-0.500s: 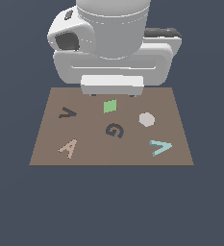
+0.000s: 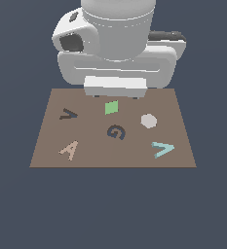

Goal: Insert a designated object into the corresponding slot on a board.

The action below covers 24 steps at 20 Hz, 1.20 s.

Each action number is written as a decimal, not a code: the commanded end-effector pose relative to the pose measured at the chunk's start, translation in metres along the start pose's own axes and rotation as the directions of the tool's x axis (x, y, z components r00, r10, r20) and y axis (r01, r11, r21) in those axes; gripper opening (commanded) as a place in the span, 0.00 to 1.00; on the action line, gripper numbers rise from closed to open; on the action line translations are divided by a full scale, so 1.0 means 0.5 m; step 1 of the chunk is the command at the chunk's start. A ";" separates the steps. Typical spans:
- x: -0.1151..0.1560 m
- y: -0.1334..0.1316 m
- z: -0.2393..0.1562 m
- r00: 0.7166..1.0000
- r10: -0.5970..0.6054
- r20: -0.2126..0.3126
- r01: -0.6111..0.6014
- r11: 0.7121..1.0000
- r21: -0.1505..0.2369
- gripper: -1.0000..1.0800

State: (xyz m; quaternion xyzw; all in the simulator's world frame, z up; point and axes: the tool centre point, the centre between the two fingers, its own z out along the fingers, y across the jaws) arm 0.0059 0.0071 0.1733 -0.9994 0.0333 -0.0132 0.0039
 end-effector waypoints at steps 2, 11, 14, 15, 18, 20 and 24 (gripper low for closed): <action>-0.002 -0.009 0.006 0.999 0.033 0.001 -0.033 0.999 -0.001 0.96; -0.007 -0.049 0.034 0.983 0.182 0.002 -0.182 0.983 -0.004 0.96; -0.008 -0.068 0.046 0.968 0.250 0.002 -0.250 0.968 -0.005 0.96; -0.008 -0.075 0.051 0.961 0.275 0.002 -0.275 0.961 -0.006 0.96; -0.006 -0.098 0.067 0.935 0.355 0.002 -0.355 0.935 -0.008 0.96; -0.003 -0.114 0.078 0.911 0.411 0.002 -0.411 0.911 -0.009 0.96; 0.006 -0.147 0.101 0.853 0.522 0.002 -0.522 0.853 -0.012 0.96</action>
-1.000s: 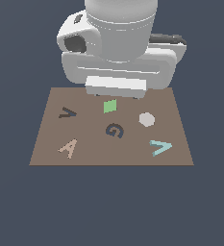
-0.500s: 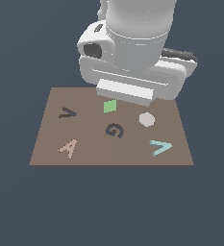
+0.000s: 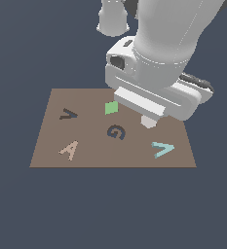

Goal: Insert a designated object into the corresponding slot on a board.

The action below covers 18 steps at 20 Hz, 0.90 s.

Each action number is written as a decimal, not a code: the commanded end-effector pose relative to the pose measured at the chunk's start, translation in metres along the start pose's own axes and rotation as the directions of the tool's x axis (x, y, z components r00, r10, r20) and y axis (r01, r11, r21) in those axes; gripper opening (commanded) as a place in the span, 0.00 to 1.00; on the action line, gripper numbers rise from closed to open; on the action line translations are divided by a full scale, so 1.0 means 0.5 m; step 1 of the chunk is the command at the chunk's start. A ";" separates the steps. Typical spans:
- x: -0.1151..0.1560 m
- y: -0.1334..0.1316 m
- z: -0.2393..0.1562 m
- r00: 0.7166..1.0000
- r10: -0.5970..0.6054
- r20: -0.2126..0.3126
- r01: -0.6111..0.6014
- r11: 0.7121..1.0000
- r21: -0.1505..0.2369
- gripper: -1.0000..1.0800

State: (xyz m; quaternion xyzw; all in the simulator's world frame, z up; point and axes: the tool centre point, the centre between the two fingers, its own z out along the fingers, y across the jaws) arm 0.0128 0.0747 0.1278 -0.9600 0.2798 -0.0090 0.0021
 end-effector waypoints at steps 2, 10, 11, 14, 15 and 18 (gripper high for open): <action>-0.006 -0.030 0.021 0.994 0.113 0.001 -0.113 0.994 -0.002 0.96; -0.003 -0.104 0.070 0.928 0.373 0.002 -0.372 0.928 -0.008 0.96; -0.001 -0.113 0.076 0.915 0.403 0.002 -0.403 0.915 -0.009 0.96; 0.006 -0.138 0.094 0.873 0.487 0.003 -0.487 0.873 -0.011 0.96; 0.008 -0.145 0.099 0.859 0.512 0.003 -0.512 0.859 -0.011 0.96; 0.017 -0.166 0.114 0.815 0.580 0.003 -0.580 0.815 -0.013 0.96</action>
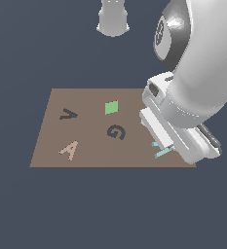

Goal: Insert a designated object into the corresponding slot on a board.

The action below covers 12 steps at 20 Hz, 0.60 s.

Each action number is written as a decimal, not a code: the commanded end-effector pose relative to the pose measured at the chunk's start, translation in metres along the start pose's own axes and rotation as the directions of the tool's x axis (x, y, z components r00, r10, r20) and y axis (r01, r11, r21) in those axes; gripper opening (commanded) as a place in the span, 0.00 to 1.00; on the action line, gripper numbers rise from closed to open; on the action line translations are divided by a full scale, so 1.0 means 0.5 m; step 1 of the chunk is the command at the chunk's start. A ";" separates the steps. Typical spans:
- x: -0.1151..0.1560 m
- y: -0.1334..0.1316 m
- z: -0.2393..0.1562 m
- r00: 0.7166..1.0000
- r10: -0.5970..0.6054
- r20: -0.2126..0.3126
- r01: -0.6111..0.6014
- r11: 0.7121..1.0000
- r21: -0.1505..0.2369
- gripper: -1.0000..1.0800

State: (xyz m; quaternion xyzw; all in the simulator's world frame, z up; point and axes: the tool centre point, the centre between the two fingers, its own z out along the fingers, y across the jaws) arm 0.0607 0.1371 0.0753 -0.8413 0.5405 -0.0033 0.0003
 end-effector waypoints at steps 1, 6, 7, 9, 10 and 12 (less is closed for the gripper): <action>-0.002 -0.018 0.012 0.998 0.068 0.001 -0.068 0.998 -0.001 0.96; -0.003 -0.047 0.030 0.985 0.170 0.002 -0.170 0.985 -0.003 0.96; -0.002 -0.052 0.033 0.982 0.187 0.002 -0.187 0.982 -0.003 0.96; -0.001 -0.060 0.039 0.976 0.216 0.003 -0.216 0.976 -0.004 0.96; -0.001 -0.064 0.041 0.973 0.229 0.003 -0.229 0.973 -0.004 0.96; 0.000 -0.070 0.045 0.968 0.251 0.003 -0.251 0.968 -0.005 0.96</action>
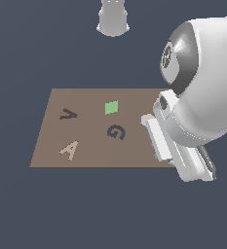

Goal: Insert a designated object into the corresponding slot on a board.

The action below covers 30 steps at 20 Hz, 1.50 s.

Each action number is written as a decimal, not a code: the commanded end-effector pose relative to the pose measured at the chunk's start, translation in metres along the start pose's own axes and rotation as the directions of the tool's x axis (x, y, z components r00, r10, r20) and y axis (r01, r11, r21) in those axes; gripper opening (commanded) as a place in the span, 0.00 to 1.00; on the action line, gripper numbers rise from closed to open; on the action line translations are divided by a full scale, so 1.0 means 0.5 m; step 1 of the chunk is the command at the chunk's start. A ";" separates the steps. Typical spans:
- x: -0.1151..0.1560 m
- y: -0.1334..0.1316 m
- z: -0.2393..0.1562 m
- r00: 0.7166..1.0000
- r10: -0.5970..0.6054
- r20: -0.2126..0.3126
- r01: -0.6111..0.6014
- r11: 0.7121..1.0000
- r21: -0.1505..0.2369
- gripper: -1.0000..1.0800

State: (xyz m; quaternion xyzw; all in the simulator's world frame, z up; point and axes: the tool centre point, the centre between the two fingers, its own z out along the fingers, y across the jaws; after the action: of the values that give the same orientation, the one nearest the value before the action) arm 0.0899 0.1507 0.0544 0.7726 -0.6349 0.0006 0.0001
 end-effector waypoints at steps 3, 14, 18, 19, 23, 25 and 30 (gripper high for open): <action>0.000 -0.012 0.007 0.999 0.043 0.001 -0.043 0.999 0.000 0.96; 0.001 -0.015 0.029 0.999 0.054 0.001 -0.054 0.999 -0.001 0.96; 0.001 -0.016 0.048 0.998 0.055 0.001 -0.055 0.998 -0.001 0.96; 0.001 -0.016 0.049 0.998 0.055 0.001 -0.055 0.998 -0.001 0.96; 0.001 -0.016 0.049 0.998 0.055 0.001 -0.055 0.998 -0.001 0.00; 0.001 -0.016 0.049 0.998 0.055 0.001 -0.055 0.998 -0.001 0.00; 0.001 -0.015 0.049 0.998 0.055 0.001 -0.055 0.998 -0.001 0.00</action>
State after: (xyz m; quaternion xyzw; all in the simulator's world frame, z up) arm 0.0976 0.1516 0.0300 0.7547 -0.6560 0.0000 0.0000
